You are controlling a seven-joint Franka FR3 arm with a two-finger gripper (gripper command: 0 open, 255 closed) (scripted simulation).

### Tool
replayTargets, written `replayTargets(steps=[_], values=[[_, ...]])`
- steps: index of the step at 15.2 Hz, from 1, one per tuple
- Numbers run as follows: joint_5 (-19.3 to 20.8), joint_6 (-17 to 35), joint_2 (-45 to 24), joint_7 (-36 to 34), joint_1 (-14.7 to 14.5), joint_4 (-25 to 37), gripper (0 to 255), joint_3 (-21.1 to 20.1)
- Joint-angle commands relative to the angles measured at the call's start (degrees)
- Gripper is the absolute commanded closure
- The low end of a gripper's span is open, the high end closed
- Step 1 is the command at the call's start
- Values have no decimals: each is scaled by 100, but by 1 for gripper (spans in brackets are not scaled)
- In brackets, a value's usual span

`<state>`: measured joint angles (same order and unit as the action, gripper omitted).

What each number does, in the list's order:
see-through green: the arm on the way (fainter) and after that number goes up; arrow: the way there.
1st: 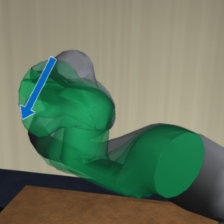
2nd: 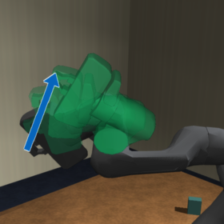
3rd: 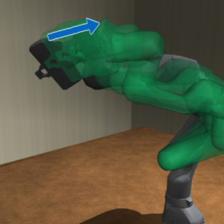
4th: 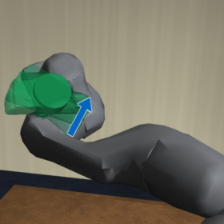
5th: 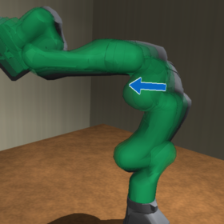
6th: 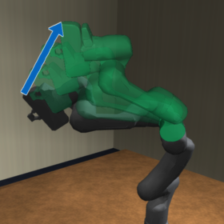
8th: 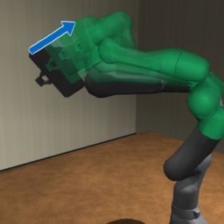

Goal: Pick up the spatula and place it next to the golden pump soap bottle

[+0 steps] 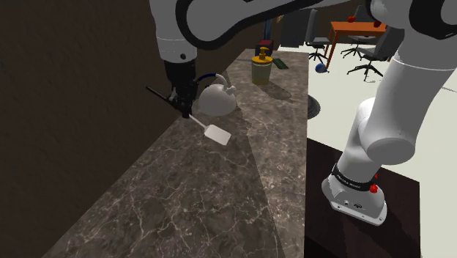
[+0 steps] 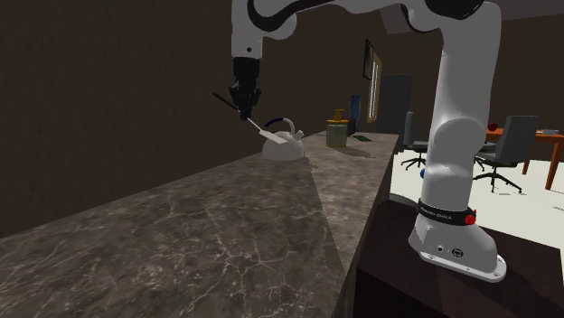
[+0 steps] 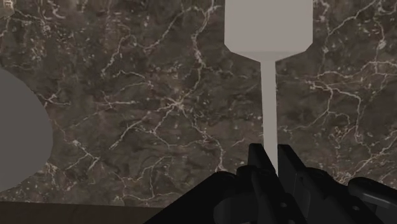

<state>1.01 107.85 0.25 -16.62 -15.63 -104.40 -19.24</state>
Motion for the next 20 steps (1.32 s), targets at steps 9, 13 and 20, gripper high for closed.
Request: replayTargets(steps=[9, 13, 20], values=[[6, -774, -29, 15, 1, 799, 255, 1], [24, -1096, -83, 7, -5, 1171, 255, -5], [-181, -1181, 501, 580, 261, 705, 255, 283]])
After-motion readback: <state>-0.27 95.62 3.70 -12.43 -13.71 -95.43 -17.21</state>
